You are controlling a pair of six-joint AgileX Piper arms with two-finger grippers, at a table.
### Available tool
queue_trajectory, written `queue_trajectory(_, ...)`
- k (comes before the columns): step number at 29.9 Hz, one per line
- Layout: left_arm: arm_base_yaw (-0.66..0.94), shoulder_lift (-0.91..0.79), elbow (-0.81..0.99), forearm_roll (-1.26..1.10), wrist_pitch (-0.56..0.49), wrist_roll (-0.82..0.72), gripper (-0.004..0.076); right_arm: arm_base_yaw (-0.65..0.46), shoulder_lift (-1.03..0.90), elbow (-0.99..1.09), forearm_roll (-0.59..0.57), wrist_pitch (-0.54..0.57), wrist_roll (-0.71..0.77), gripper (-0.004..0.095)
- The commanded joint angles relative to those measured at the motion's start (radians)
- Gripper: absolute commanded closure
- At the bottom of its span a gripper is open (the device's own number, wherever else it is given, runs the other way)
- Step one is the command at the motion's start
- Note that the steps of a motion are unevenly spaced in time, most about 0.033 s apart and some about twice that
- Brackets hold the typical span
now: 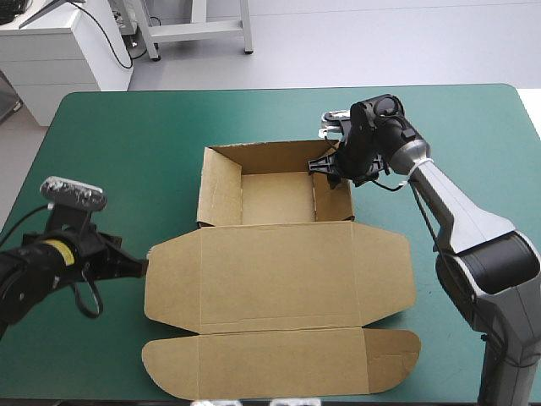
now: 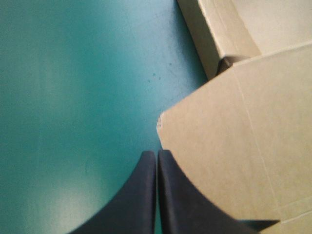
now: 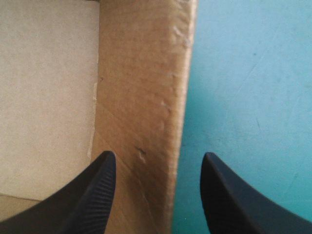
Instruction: Fold the box
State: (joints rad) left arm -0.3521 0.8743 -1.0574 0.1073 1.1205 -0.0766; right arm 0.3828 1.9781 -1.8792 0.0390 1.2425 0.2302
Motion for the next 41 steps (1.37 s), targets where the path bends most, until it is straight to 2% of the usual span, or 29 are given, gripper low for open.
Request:
queue_trajectory(1,-0.005,-0.111,0.109,-0.003,-0.065,-0.009,0.0731,-0.005,-0.034,-0.023,0.010,-0.006,0.000,0.0415)
queue_trajectory(6,-0.005,-0.251,0.278,-0.010,-0.078,-0.009,0.0731,-0.005,-0.009,-0.023,0.024,-0.006,0.000,0.0423)
queue_trajectory(9,-0.005,-0.325,0.360,-0.028,-0.092,-0.004,0.0731,-0.005,0.008,-0.023,0.024,-0.008,-0.002,0.0504)
queue_trajectory(18,-0.005,-0.469,0.486,-0.042,-0.098,0.077,0.0731,-0.005,0.029,-0.023,0.047,-0.020,-0.002,0.0929)
queue_trajectory(26,-0.005,-0.489,0.515,-0.086,-0.083,0.077,0.0731,-0.007,0.016,-0.025,-0.045,-0.009,0.007,0.0927)
queue_trajectory(31,-0.005,-0.489,0.543,-0.083,-0.058,0.077,0.0731,-0.069,-0.027,-0.029,-0.091,0.001,0.001,0.0929)
queue_trajectory(35,-0.005,-0.489,0.543,-0.083,-0.049,0.071,0.0731,-0.187,-0.079,-0.029,-0.091,0.002,-0.018,0.0929)
queue_trajectory(41,-0.005,-0.489,0.543,-0.083,-0.049,0.071,0.0731,-0.435,-0.153,-0.029,-0.113,0.002,-0.122,0.0929)
